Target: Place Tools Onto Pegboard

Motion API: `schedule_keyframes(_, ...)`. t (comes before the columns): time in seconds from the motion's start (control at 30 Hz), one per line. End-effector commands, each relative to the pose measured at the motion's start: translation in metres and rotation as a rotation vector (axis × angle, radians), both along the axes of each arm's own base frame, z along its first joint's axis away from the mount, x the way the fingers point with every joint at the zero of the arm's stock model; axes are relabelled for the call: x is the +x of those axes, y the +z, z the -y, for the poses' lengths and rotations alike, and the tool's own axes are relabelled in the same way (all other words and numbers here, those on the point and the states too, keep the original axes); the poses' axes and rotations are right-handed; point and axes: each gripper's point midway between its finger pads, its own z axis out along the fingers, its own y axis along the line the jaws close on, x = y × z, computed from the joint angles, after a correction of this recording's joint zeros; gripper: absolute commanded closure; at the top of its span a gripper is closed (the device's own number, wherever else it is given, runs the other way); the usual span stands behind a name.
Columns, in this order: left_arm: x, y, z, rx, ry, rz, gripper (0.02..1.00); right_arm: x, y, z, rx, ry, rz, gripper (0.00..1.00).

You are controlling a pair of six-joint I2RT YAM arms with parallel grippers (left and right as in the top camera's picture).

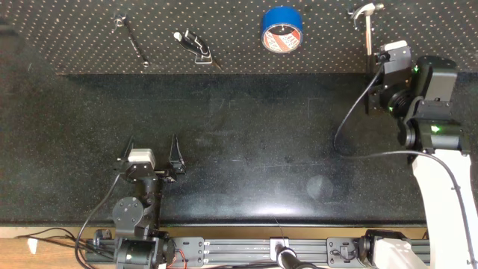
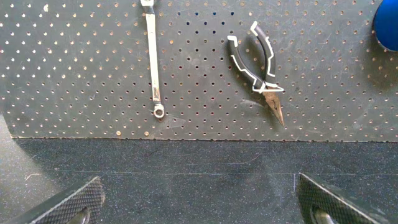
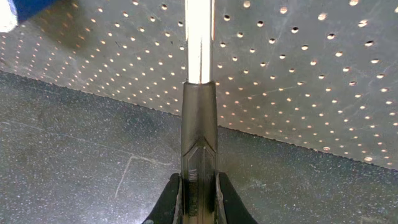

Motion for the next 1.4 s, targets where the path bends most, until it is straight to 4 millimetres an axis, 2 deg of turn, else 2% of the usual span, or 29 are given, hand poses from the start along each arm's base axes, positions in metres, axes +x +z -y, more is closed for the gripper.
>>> schedule_keyframes(0.03,0.0,0.0,0.001,0.016,-0.007,0.001,0.023,0.006,-0.008,-0.005,0.011,0.006,-0.018,0.928)
schedule_keyframes(0.2,0.0,0.0,0.001,0.016,-0.007,0.001,0.023,0.012,-0.025,-0.012,0.015,0.024,-0.057,0.928)
schedule_keyframes(0.27,0.0,0.0,0.001,0.016,-0.007,0.001,0.023,0.012,-0.025,-0.011,0.015,0.024,-0.058,0.925)
schedule_keyframes(0.3,0.0,0.0,0.001,0.016,-0.007,0.001,0.023,0.012,-0.025,-0.012,0.015,0.024,-0.058,0.858)
schedule_keyframes(0.33,0.0,0.0,0.001,0.016,-0.007,0.001,0.023,0.012,-0.025,-0.011,0.014,0.024,-0.058,0.485)
schedule_keyframes(0.37,0.0,0.0,0.001,0.016,-0.007,0.001,0.023,0.012,-0.025,-0.011,0.015,0.024,-0.058,0.435)
schedule_keyframes(0.43,0.0,0.0,0.001,0.016,-0.007,0.001,0.023,0.012,-0.024,-0.012,0.015,0.025,-0.055,0.229)
schedule_keyframes(0.47,0.0,0.0,0.001,0.016,-0.007,0.001,0.023,0.011,-0.02,-0.012,0.014,0.025,-0.043,0.066)
schedule_keyframes(0.53,0.0,0.0,0.001,0.016,-0.007,0.001,0.023,0.004,0.007,-0.012,0.007,0.025,0.029,0.06)
schedule_keyframes(0.57,0.0,0.0,0.001,0.016,-0.007,0.001,0.023,-0.006,0.022,-0.01,-0.016,0.019,0.06,0.058)
schedule_keyframes(0.67,0.0,0.0,0.001,0.016,-0.007,0.001,0.023,-0.035,0.025,-0.002,-0.055,-0.03,0.065,0.058)
schedule_keyframes(0.73,0.0,0.0,0.001,0.016,-0.007,0.001,0.023,-0.055,0.014,-0.003,-0.035,-0.047,0.095,0.056)
schedule_keyframes(0.8,0.0,0.0,0.001,0.016,-0.007,0.001,0.023,-0.069,0.004,-0.005,0.063,-0.118,0.197,0.056)
schedule_keyframes(0.93,0.0,0.0,0.001,0.016,-0.007,0.001,0.023,-0.096,-0.033,-0.009,0.176,-0.163,0.283,0.056)
schedule_keyframes(1.03,0.0,0.0,0.001,0.016,-0.007,0.001,0.023,-0.106,-0.032,-0.01,0.199,-0.163,0.42,0.056)
schedule_keyframes(1.1,0.0,0.0,0.001,0.016,-0.007,0.001,0.023,-0.111,-0.045,-0.005,0.195,-0.189,0.483,0.056)
schedule_keyframes(1.13,0.0,0.0,0.001,0.016,-0.007,0.001,0.023,-0.111,-0.045,-0.003,0.202,-0.196,0.539,0.056)
schedule_keyframes(1.2,0.0,0.0,0.001,0.016,-0.007,0.001,0.023,-0.113,-0.033,0.005,0.183,-0.243,0.611,0.053)
schedule_keyframes(1.3,0.0,0.0,0.001,0.016,-0.007,0.001,0.023,-0.117,-0.017,0.002,0.189,-0.241,0.679,0.053)
schedule_keyframes(1.33,0.0,0.0,0.001,0.016,-0.007,0.001,0.023,-0.119,-0.022,0.003,0.196,-0.247,0.659,0.053)
schedule_keyframes(1.4,0.0,0.0,0.001,0.016,-0.007,0.001,0.023,-0.122,-0.046,0.007,0.254,-0.314,0.554,0.053)
